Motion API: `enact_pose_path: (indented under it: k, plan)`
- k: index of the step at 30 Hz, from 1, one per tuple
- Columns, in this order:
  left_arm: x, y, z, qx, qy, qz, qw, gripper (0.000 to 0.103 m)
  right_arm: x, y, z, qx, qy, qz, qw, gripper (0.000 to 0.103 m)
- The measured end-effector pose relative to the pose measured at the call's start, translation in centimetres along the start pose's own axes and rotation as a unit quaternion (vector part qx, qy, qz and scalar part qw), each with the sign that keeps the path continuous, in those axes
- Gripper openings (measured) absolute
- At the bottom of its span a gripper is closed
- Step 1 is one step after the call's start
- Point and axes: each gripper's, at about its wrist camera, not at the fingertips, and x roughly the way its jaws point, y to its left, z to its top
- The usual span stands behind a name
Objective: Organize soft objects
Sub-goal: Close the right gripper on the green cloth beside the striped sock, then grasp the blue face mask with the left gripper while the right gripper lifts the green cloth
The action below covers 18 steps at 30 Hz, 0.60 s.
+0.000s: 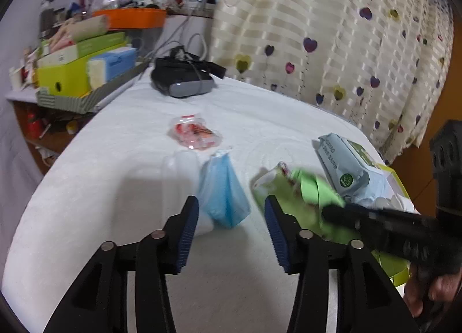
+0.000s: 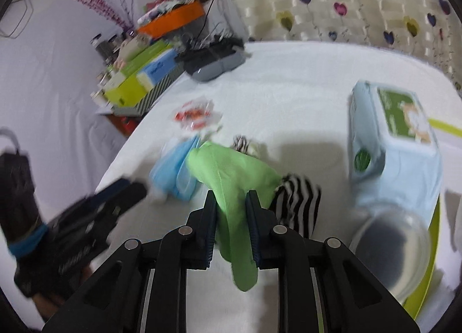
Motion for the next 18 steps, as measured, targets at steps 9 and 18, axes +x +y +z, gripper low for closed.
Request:
enact_pose_path:
  k: [9,18]
  plan:
    - [3.8,-1.5,1.2,0.038,0.022,0.022,0.9988,0.048,0.0,-0.7,-0.6,-0.003,0.001,-0.024,1.0,0.02]
    - [5.7,-1.7,0.9,0.047,0.053,0.02,0.9973,0.006,-1.9,-1.0,-0.5,-0.007,-0.036,-0.021,0.999,0.004]
